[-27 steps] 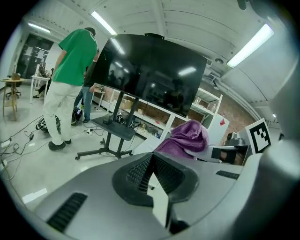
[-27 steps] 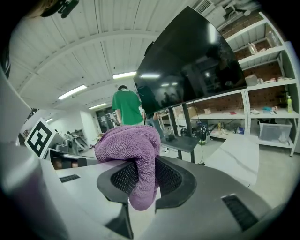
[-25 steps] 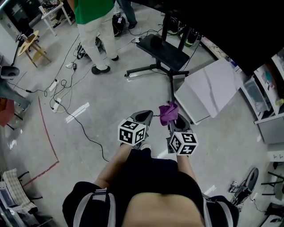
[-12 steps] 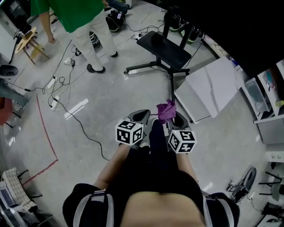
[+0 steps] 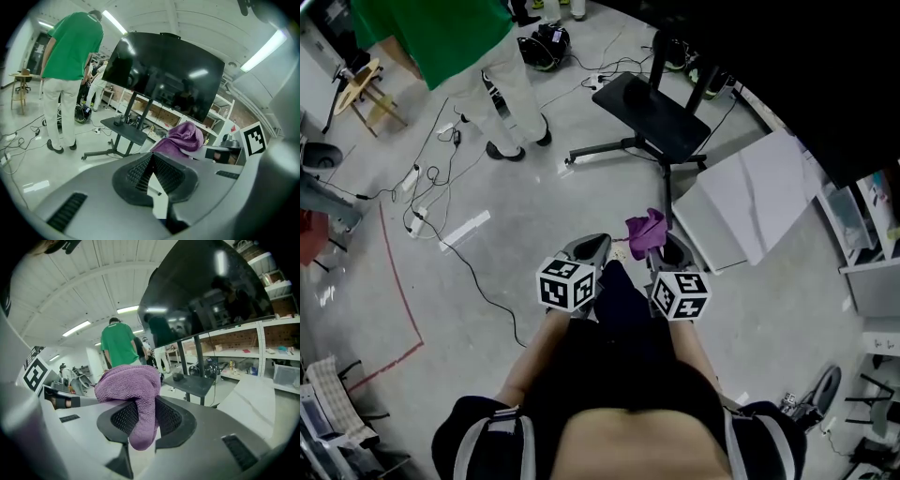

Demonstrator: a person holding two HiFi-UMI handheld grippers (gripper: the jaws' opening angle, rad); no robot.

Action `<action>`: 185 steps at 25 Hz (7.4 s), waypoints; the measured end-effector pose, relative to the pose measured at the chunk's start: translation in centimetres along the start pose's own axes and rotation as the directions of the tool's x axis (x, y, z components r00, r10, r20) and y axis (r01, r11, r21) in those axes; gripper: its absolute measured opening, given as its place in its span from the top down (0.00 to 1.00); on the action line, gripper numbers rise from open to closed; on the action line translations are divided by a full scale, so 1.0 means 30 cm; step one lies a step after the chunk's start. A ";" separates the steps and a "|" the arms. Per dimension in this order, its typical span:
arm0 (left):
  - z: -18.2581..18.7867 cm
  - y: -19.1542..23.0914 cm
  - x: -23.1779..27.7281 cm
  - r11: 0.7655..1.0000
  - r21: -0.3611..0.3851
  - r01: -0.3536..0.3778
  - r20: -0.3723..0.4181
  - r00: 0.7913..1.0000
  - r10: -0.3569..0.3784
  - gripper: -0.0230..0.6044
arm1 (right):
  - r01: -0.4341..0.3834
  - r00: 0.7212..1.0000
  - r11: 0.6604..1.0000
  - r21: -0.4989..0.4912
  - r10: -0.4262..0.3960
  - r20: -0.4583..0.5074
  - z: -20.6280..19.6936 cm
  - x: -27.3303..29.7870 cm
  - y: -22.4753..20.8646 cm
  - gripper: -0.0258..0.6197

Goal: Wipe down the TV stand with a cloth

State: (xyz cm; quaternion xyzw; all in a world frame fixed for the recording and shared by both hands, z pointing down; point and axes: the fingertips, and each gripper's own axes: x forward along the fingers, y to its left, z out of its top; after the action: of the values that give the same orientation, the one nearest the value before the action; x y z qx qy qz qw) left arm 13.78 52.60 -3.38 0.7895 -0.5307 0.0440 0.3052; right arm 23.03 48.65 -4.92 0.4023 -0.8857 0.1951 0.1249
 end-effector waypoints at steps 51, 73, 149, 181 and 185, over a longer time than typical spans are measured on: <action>0.744 0.594 0.852 0.993 0.050 0.108 -0.090 0.991 -0.103 0.95 | 0.125 0.992 0.991 0.042 -0.124 -0.036 0.474 1.007 -0.445 0.81; 1.051 0.968 1.261 0.964 0.066 0.257 -0.130 0.960 -0.247 0.95 | 0.193 0.981 0.981 -0.017 -0.193 0.011 0.718 1.564 -0.530 0.81; 1.029 1.468 1.906 0.992 0.047 0.121 -0.088 0.989 -0.116 0.95 | 0.040 0.814 0.502 -0.864 -0.518 -0.263 0.618 2.338 -1.153 0.81; 1.318 0.987 1.962 0.918 0.233 0.321 0.002 0.944 -0.331 0.95 | 0.679 0.660 0.230 -0.697 -0.606 0.443 1.156 1.824 -1.172 0.81; 1.262 0.992 1.996 0.920 0.215 0.328 -0.023 0.943 -0.331 0.95 | 0.654 0.676 0.243 -0.716 -0.613 0.410 1.108 1.859 -1.202 0.81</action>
State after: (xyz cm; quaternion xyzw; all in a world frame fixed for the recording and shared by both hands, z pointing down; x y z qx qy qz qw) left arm 4.34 -23.44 2.47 0.8963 -0.3843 0.0440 0.2170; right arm 12.36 -24.85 -4.67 0.6193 -0.6300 -0.3179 0.3443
